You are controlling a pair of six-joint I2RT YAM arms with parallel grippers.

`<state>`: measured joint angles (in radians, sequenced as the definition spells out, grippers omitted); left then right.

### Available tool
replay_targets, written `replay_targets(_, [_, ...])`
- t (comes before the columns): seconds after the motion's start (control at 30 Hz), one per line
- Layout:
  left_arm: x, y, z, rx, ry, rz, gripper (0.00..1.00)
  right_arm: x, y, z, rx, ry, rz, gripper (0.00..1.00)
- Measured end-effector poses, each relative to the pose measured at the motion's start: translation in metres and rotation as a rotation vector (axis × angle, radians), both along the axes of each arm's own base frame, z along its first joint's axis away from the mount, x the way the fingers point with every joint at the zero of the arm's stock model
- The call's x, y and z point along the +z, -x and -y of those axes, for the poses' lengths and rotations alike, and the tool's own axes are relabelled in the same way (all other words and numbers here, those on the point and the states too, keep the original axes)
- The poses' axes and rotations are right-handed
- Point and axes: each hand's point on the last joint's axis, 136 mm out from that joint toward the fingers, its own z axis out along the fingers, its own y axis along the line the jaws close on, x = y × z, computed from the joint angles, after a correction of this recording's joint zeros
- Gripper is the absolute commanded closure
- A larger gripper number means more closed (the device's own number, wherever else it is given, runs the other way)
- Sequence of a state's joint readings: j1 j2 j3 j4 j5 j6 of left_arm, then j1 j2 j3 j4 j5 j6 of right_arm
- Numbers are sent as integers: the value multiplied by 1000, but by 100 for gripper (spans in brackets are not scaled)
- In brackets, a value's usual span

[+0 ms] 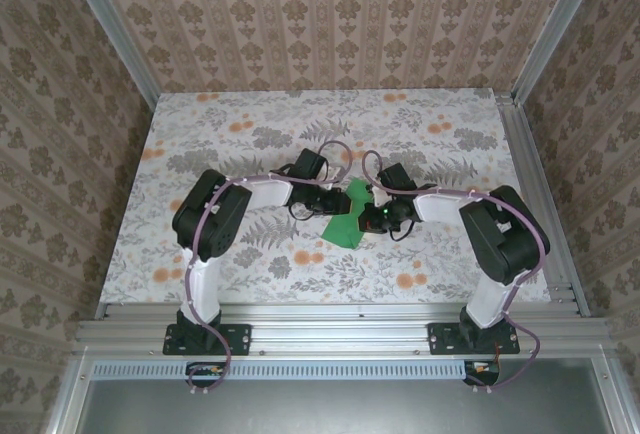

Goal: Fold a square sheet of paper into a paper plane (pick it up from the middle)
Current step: Fold the triangle a second time at the center of the table.

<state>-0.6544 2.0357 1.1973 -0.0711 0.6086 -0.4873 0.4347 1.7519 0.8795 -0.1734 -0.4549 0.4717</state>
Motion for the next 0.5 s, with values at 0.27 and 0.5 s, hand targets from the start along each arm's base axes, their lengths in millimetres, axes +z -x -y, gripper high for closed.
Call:
replay_targets(0.27, [-3, 2, 2, -36, -29, 49, 78, 18, -1, 0, -8, -13, 33, 87])
replay_targets(0.5, [-4, 2, 3, -52, -31, 75, 78, 43, -2, -17, -29, -108, 61, 90])
